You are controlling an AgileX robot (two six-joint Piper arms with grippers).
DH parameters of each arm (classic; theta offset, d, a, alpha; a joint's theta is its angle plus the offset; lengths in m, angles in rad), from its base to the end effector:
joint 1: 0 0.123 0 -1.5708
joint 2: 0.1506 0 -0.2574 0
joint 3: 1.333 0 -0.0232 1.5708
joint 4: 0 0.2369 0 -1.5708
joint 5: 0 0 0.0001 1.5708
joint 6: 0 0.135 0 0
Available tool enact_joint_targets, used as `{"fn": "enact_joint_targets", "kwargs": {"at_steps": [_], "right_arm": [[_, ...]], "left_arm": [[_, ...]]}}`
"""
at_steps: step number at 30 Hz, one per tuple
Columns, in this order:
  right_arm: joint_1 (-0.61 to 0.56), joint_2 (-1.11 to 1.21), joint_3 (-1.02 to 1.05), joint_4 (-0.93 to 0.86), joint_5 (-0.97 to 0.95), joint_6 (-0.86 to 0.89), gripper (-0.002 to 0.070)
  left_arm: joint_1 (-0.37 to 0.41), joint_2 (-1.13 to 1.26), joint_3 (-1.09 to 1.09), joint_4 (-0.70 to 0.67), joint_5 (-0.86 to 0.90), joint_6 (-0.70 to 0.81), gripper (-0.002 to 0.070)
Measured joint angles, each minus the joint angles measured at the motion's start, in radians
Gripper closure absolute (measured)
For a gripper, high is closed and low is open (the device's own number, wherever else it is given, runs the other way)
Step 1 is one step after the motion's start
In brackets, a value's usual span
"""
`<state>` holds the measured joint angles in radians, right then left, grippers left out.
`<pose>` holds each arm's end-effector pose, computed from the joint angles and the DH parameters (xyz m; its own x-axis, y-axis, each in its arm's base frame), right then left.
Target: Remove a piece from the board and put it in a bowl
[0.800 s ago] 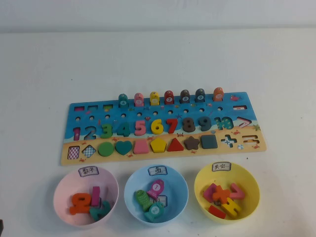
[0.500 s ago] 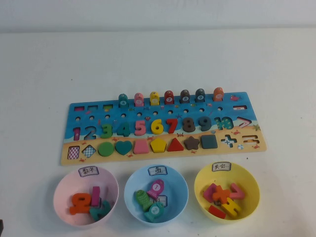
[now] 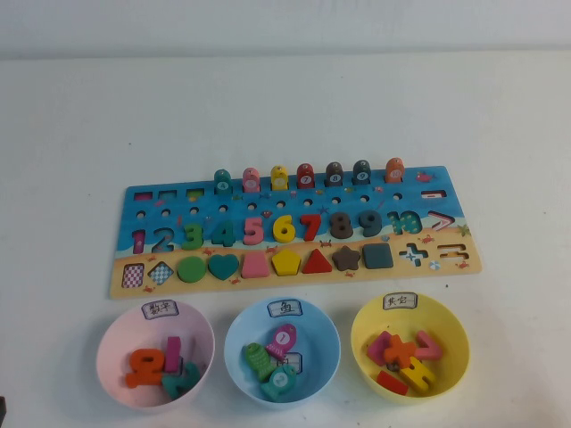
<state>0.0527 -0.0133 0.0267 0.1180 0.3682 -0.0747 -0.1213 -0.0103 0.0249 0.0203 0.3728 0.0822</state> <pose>0.1083 0.0114 0.1599 -0.2907 0.0201 -0.9566 -0.0829 0.9955 0.0461 0.1080 -0.0122 0.1593 -0.2805 0.1359 -0.9502 0.1430 0.9848 0.0986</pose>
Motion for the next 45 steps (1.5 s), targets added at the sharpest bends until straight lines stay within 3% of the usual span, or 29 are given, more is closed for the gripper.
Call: {"fn": "enact_joint_targets", "kwargs": {"at_steps": [15,25,32,37,45], "right_arm": [[0.000,0.000,0.000,0.002,-0.010,0.000,0.0694],[0.000,0.000,0.000,0.254,-0.240,0.000,0.0694],[0.000,0.000,0.000,0.338,-0.285,0.000,0.0694],[0.000,0.000,0.000,0.464,-0.270,0.000,0.0694],[0.000,0.100,-0.123,0.533,-0.070,0.000,0.0694]], "left_arm": [[0.000,0.000,0.000,0.002,0.000,0.000,0.0678],[0.000,0.000,0.000,0.002,0.000,0.000,0.0678],[0.000,0.000,0.000,0.002,0.000,0.000,0.0678],[0.000,0.000,0.000,0.002,0.000,0.000,0.0678],[0.000,0.000,0.000,0.002,0.000,0.000,0.0678]]}}
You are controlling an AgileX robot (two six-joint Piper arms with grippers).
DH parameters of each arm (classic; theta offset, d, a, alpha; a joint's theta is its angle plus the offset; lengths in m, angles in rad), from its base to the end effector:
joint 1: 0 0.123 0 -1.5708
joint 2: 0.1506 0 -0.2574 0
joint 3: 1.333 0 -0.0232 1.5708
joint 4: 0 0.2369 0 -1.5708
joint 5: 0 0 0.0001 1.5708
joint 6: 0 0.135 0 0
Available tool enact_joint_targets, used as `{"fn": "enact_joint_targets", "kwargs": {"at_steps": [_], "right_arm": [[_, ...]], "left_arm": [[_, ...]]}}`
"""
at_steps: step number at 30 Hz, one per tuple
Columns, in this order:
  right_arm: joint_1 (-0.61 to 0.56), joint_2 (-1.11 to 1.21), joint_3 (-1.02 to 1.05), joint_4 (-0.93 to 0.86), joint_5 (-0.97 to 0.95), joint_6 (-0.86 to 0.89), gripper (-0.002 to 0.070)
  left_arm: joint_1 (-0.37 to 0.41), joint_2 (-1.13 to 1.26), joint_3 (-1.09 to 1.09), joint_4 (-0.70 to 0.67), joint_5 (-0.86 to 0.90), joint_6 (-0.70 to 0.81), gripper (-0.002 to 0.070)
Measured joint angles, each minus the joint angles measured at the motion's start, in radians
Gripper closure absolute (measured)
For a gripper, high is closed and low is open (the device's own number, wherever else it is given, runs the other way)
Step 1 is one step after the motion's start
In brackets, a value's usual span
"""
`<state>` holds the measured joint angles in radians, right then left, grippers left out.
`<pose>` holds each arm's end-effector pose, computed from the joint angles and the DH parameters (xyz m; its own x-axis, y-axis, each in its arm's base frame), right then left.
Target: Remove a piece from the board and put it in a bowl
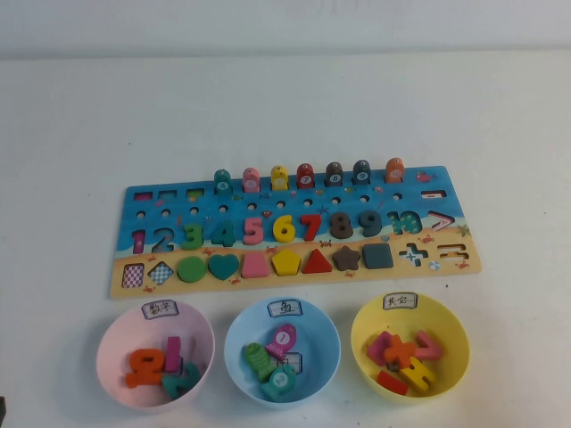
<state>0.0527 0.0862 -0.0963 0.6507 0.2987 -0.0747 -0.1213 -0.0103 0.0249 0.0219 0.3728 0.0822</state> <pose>0.1133 0.0301 0.2105 -0.2410 0.5059 -0.8282 -0.1190 0.8315 0.5426 0.1080 -0.0121 0.1593 -0.2803 0.1373 -0.9500 0.1429 0.9847 0.1002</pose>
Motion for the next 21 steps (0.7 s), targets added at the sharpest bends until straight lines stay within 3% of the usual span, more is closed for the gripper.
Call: {"fn": "enact_joint_targets", "kwargs": {"at_steps": [9,21], "right_arm": [[0.000,0.420,-0.280,-0.048,0.363,-0.019,0.0694],[0.015,0.856,-0.601,-0.169,0.581,-0.030,0.0694]], "left_arm": [[0.000,0.000,0.000,0.000,0.000,0.000,0.0678],[0.000,0.000,0.000,0.000,0.000,0.000,0.0678]]}}
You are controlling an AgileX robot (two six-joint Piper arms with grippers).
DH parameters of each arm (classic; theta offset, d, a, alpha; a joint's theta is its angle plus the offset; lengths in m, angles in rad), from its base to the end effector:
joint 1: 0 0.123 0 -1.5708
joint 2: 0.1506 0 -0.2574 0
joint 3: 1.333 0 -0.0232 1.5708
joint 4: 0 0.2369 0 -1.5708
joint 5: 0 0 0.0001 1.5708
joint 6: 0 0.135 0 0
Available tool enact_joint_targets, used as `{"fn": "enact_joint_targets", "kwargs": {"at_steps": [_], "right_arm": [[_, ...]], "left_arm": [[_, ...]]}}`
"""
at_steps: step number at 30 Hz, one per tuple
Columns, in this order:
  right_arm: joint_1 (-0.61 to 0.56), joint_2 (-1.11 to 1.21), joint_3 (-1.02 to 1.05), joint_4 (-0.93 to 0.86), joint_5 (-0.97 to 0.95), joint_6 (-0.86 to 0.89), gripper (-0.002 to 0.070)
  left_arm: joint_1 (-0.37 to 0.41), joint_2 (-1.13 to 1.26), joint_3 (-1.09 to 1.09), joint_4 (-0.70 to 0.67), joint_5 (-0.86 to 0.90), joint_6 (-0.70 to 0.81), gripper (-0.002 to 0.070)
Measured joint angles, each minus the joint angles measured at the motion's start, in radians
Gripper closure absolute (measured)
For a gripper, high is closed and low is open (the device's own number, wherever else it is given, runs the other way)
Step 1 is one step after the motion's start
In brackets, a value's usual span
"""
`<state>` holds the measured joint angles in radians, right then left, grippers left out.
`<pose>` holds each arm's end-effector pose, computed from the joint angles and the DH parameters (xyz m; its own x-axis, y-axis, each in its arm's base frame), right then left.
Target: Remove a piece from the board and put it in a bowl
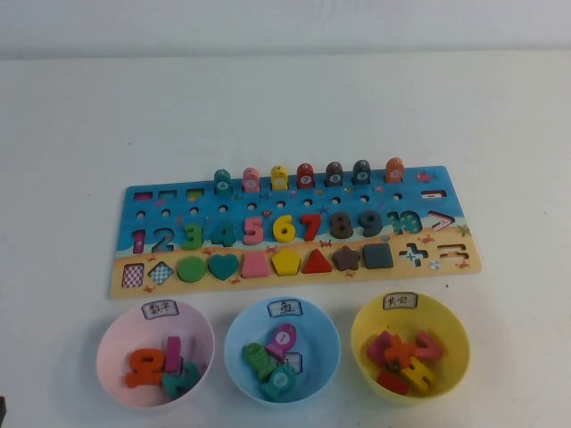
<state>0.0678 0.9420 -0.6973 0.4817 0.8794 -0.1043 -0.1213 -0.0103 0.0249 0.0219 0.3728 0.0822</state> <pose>0.1859 0.0609 0.2327 -0.8641 0.1433 -0.4825 -0.0779 0.9090 0.4095 0.1080 -0.0121 0.1593 -0.2803 0.1373 -0.9500 0.1429 0.9847 0.1002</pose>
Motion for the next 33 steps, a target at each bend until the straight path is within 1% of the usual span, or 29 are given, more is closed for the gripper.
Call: {"fn": "enact_joint_targets", "kwargs": {"at_steps": [2,4,12,16,20,22,27,33], "right_arm": [[0.020,0.050,-0.032,-0.006,0.005,0.000,0.0694],[0.068,0.116,-0.073,-0.016,0.005,0.010,0.0694],[0.285,0.355,-0.234,-0.148,0.003,0.142,0.0694],[0.350,0.462,-0.328,-0.166,0.001,0.175,0.0694],[0.392,0.569,-0.431,-0.180,0.007,0.168,0.0694],[0.404,0.623,-0.488,-0.201,0.020,0.113,0.0694],[0.413,0.734,-0.618,-0.221,0.057,-0.116,0.0694],[0.413,0.837,-0.761,-0.238,0.126,-0.488,0.0694]], "left_arm": [[0.000,0.000,0.000,0.000,0.000,0.000,0.0678],[0.000,0.000,0.000,0.000,0.000,0.000,0.0678],[0.000,0.000,0.000,0.000,0.000,0.000,0.0678],[0.000,0.000,0.000,0.000,0.000,0.000,0.0678],[0.000,0.000,0.000,0.000,0.000,0.000,0.0678],[0.000,0.000,0.000,0.000,0.000,0.000,0.0678],[0.000,0.000,0.000,0.000,0.000,0.000,0.0678],[0.000,0.000,0.000,0.000,0.000,0.000,0.0678]]}}
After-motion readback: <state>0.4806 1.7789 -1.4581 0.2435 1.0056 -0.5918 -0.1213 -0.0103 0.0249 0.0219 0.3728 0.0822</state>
